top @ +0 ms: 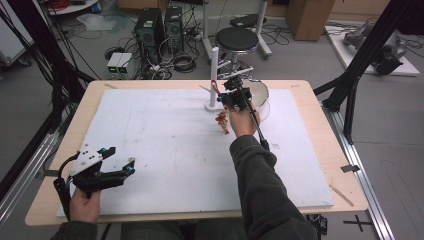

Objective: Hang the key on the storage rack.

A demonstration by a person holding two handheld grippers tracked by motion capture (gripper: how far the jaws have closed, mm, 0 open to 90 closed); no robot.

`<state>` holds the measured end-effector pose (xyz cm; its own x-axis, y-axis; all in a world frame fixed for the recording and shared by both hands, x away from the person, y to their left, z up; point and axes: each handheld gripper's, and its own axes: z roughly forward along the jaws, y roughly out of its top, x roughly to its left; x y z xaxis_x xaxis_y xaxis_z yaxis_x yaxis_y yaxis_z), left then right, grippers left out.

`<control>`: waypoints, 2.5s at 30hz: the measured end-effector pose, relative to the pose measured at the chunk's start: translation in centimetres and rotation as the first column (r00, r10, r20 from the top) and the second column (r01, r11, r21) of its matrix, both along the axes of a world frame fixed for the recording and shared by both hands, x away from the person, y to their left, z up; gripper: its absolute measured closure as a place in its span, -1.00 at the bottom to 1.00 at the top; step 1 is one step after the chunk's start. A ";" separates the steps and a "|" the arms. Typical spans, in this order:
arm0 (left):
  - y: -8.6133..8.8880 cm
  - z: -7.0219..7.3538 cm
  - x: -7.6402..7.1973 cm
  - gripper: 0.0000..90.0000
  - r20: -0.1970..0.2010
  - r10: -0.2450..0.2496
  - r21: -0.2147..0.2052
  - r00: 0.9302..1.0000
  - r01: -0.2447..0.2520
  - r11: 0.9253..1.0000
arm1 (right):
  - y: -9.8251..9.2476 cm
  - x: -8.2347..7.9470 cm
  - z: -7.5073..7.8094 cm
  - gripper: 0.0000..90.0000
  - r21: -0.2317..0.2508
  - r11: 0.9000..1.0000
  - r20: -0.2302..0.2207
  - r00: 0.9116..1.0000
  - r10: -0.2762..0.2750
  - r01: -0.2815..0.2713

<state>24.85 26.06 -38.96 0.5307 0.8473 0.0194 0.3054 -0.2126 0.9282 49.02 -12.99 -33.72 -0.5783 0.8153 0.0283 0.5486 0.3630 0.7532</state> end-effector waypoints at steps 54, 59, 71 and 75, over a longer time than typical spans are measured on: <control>0.1 0.0 -0.1 -0.55 0.000 0.003 0.000 1.000 -0.003 1.000 | -3.4 -0.4 -0.7 0.54 0.196 0.979 0.001 0.998 0.055 -0.054; 0.1 0.0 -0.1 -0.55 -0.001 0.004 0.001 1.000 -0.004 1.000 | -4.0 -0.7 -0.7 0.48 0.220 0.972 0.009 0.997 0.079 -0.079; 0.1 0.0 -0.2 -0.55 -0.004 0.004 0.000 1.000 -0.004 1.000 | -4.8 -1.5 -0.5 0.30 0.250 0.960 0.026 0.993 0.119 -0.122; 0.1 0.0 -0.2 -0.55 -0.005 0.004 0.005 1.000 -0.004 1.000 | -5.0 -1.9 -0.6 0.21 0.255 0.957 0.039 0.991 0.130 -0.135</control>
